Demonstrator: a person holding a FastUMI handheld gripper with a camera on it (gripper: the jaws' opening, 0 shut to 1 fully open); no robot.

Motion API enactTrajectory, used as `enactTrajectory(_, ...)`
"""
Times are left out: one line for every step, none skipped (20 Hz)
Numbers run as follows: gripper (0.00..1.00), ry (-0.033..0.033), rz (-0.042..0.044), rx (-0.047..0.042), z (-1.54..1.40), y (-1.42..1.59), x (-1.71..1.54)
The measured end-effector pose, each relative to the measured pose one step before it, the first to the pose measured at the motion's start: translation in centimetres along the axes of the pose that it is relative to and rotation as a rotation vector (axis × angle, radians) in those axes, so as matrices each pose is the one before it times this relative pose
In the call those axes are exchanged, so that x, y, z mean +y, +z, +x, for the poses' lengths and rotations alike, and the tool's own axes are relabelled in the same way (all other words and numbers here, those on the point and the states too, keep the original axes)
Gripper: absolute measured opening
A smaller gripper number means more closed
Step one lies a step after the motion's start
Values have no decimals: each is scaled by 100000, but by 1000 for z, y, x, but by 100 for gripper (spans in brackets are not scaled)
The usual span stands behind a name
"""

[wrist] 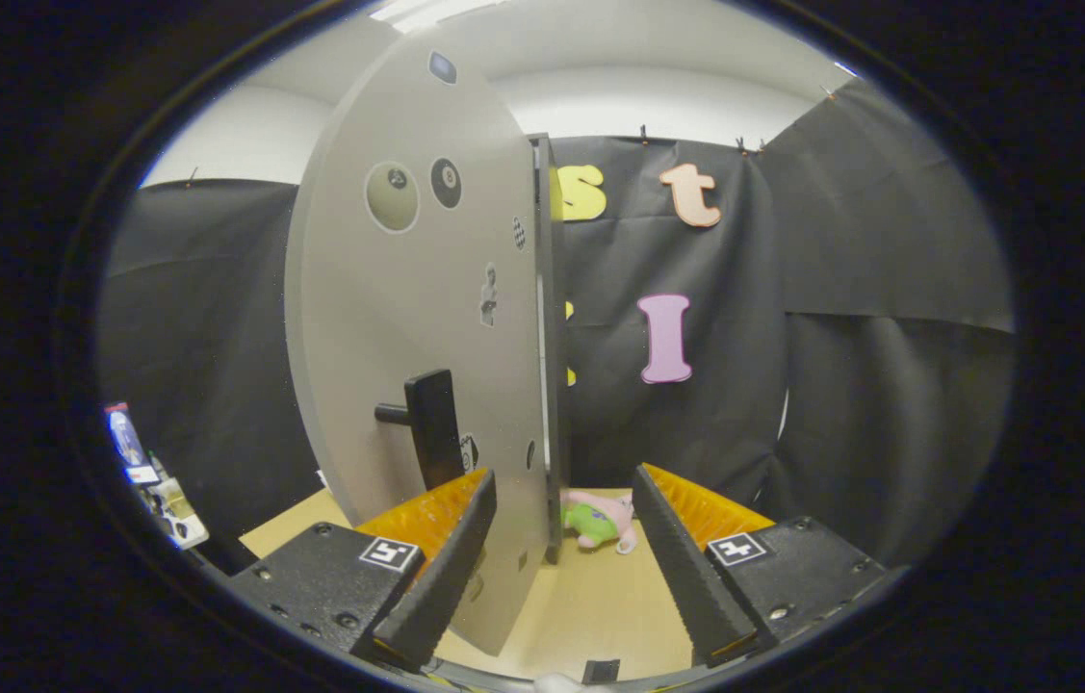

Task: Open the shoe cabinet door, grab the shoes and put them into the shoe cabinet, then close the shoe cabinet door.

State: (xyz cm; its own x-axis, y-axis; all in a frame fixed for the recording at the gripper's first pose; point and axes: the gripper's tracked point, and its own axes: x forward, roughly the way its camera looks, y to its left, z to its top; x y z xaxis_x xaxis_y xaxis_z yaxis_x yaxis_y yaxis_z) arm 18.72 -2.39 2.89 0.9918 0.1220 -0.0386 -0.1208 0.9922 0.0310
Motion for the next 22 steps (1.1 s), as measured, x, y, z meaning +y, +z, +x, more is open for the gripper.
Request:
enactTrajectory(94,-1112,1092,114,-23,-124,751)
enactTrajectory(94,-823,1002,298,-30,-96,731)
enactTrajectory(94,-1014,729,-34,20,-83,751)
enactTrajectory(94,-945,-15,-48,10,10,651)
enactTrajectory(94,-966,-543,-386,48,25,668)
enactTrajectory(94,-750,-129,-163,92,5,814)
enactTrajectory(95,-452,152,-126,131,-15,833)
enactTrajectory(94,-137,174,-50,131,-25,763)
enactTrajectory(94,-5,152,46,158,-82,861)
enactTrajectory(94,295,-98,-5,244,-131,1072)
enactTrajectory(95,702,-432,124,249,2,886)
enactTrajectory(94,1092,-509,391,397,-58,1056)
enactTrajectory(94,1156,-727,412,579,-75,1100)
enactTrajectory(95,1109,-948,508,572,-50,941)
enactTrajectory(95,1500,-855,519,530,-130,945)
enactTrajectory(95,1782,-10,929,563,-201,1152)
enactTrajectory(95,1821,1034,178,259,-150,871)
enactTrajectory(96,2438,1606,577,262,-108,1116)
enactTrajectory(98,970,1078,516,104,-191,567)
enactTrajectory(99,158,396,246,48,-70,305)
enactTrajectory(100,-277,181,28,-72,-116,197)
enactTrajectory(100,-40,-10,545,-114,-156,215)
